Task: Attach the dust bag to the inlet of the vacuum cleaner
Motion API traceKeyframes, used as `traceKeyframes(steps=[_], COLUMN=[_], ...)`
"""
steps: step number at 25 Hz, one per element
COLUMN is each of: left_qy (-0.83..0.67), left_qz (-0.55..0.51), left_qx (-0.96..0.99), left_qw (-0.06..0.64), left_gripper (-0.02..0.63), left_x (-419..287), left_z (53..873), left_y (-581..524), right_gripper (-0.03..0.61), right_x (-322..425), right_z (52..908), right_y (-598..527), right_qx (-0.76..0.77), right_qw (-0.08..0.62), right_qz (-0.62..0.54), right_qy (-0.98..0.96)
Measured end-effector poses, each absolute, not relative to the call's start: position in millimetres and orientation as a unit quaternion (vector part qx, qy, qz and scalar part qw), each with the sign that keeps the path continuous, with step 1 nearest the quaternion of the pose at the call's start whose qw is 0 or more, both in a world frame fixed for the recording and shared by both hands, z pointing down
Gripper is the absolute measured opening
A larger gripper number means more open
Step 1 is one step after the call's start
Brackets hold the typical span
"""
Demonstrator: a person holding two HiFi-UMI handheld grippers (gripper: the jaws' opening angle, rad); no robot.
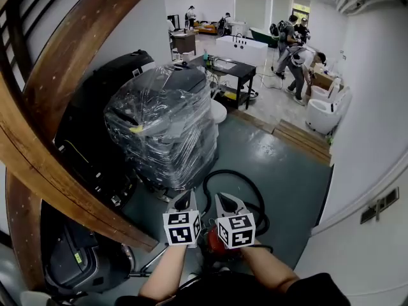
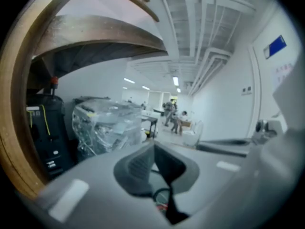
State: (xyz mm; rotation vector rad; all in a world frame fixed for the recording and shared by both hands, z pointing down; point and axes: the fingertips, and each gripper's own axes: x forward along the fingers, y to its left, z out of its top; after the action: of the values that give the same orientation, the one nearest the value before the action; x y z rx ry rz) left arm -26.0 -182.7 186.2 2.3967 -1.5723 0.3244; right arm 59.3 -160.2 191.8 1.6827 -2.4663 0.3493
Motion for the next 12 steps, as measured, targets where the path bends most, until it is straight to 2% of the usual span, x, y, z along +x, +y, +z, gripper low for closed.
traceKeyframes(steps=[12], left_qy=[-0.541], left_qz=[0.107], left_qx=[0.827], left_qw=[0.106], left_gripper=[-0.002], left_x=[-32.8], left_z=[170.1], left_y=[-173.7], right_gripper=[-0.003], right_x=[48.6], right_z=[178.5], right_y=[-147.1], right_qx=[0.567], right_qw=[0.038], right_qz=[0.113], right_qy=[-0.815])
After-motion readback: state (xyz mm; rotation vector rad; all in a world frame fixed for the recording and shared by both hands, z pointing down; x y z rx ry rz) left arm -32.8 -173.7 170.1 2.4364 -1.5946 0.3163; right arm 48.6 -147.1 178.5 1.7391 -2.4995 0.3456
